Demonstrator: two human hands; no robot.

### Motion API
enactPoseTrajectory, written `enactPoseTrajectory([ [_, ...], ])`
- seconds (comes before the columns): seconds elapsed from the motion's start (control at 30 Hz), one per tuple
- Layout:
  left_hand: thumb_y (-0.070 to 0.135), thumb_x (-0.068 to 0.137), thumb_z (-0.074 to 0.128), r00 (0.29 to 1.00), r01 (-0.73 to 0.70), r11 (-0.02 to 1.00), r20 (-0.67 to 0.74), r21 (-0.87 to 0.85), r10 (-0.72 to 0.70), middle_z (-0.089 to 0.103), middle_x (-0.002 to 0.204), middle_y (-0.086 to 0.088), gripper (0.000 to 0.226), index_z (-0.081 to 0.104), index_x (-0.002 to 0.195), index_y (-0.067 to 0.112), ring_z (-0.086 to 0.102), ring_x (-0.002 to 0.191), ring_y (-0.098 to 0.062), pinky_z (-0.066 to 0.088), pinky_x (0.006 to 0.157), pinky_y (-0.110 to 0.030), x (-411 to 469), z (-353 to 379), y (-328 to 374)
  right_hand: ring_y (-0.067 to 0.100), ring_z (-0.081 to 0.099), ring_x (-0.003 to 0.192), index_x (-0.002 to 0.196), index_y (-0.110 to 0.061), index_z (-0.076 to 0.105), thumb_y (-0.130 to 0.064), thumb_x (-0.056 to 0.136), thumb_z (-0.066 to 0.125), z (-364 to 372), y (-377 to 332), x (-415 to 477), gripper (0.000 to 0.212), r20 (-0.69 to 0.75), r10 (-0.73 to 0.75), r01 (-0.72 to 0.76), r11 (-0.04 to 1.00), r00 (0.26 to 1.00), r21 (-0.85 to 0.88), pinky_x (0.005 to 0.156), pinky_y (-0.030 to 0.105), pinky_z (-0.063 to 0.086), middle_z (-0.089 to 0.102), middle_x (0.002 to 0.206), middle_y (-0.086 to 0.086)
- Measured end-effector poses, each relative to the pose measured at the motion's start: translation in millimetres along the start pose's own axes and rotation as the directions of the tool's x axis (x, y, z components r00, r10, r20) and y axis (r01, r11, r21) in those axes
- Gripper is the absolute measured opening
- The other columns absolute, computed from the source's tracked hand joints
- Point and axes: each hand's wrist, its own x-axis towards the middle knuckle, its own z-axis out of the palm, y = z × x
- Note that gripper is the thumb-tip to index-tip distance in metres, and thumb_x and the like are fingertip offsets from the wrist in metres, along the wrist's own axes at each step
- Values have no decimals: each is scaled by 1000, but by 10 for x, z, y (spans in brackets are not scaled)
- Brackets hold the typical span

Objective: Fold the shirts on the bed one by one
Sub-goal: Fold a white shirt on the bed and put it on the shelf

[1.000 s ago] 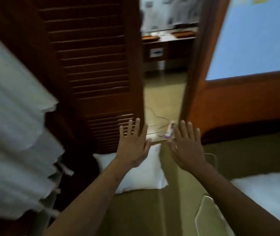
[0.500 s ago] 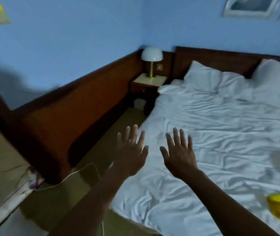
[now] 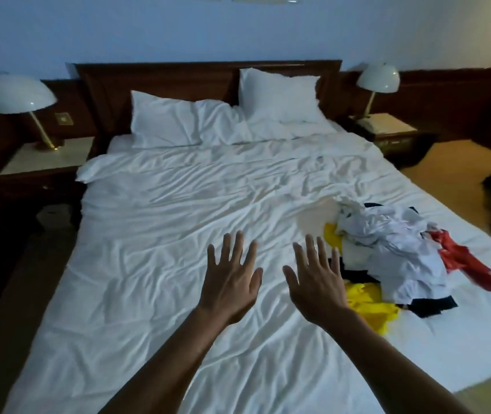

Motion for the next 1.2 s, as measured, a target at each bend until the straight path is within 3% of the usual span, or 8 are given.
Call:
enactPoseTrajectory([
  [0.13, 47, 102, 30, 991, -130, 991, 15, -29, 130, 38, 163, -22, 64, 48, 154, 14, 38, 149, -44, 37, 113, -69, 845, 285, 454, 35, 5, 159, 159, -16, 35, -57, 99, 12, 86, 708, 358, 76, -1, 132, -132, 991, 991, -6, 127, 57, 3, 16, 171, 16],
  [0.23, 46, 102, 32, 978, -207, 977, 22, -49, 208, 41, 161, -22, 63, 50, 153, 13, 40, 148, -45, 38, 112, -70, 1340, 474, 819, 37, 11, 158, 156, -12, 41, -56, 100, 16, 104, 1214, 520, 75, -21, 218, -218, 976, 976, 11, 127, 59, 8, 23, 169, 18],
  [0.53, 50, 98, 10, 938, -304, 950, 150, -72, 312, 16, 172, -18, 75, 28, 164, 18, 16, 158, -41, 20, 123, -66, 2791, 1115, 2015, 35, 6, 159, 159, -16, 35, -54, 102, 18, 334, 2938, 1153, 71, 30, 331, -331, 943, 943, -24, 127, 56, 3, 17, 171, 14],
  [0.67, 46, 95, 16, 938, -274, 955, 188, -117, 292, 25, 170, -18, 75, 37, 160, 16, 24, 155, -44, 27, 120, -66, 3505, 1532, 2573, 36, 7, 159, 159, -14, 35, -50, 106, 30, 565, 3783, 1604, 64, 102, 297, -296, 955, 949, -25, 127, 53, 6, 16, 171, 15],
  [0.77, 43, 102, 31, 932, -236, 963, 251, -132, 263, 14, 173, -15, 66, 28, 163, 19, 14, 158, -40, 18, 124, -62, 4002, 1871, 2915, 36, 8, 159, 160, -12, 34, -43, 107, 41, 775, 4354, 1957, 62, 169, 268, -273, 962, 949, 8, 127, 52, 10, 15, 171, 15],
  [0.9, 40, 109, 39, 925, -139, 979, 334, -152, 183, 8, 174, -12, 63, 20, 166, 22, 8, 160, -35, 13, 126, -53, 4607, 2414, 3275, 31, -4, 160, 165, -15, 13, -38, 110, 34, 1120, 5035, 2445, 63, 308, 220, -238, 971, 926, 25, 129, 47, 4, 0, 173, 10],
  [1.0, 42, 109, 39, 901, -65, 989, 418, -134, 116, 7, 174, -11, 63, 18, 166, 24, 10, 160, -34, 14, 126, -51, 4946, 2789, 3419, 30, -2, 160, 165, -16, 12, -27, 110, 33, 1400, 5390, 2790, 60, 352, 184, -213, 976, 918, 47, 129, 45, 6, 2, 174, 9],
  [1.2, 49, 97, 38, 860, 59, 998, 510, -34, -34, 12, 172, -14, 79, 10, 166, 24, 24, 154, -38, 31, 119, -55, 5385, 3390, 3524, 29, -1, 160, 166, -17, 8, -3, 99, 52, 1844, 5722, 3405, 81, 423, 108, -184, 972, 900, 144, 129, 43, 9, -1, 174, 8],
])
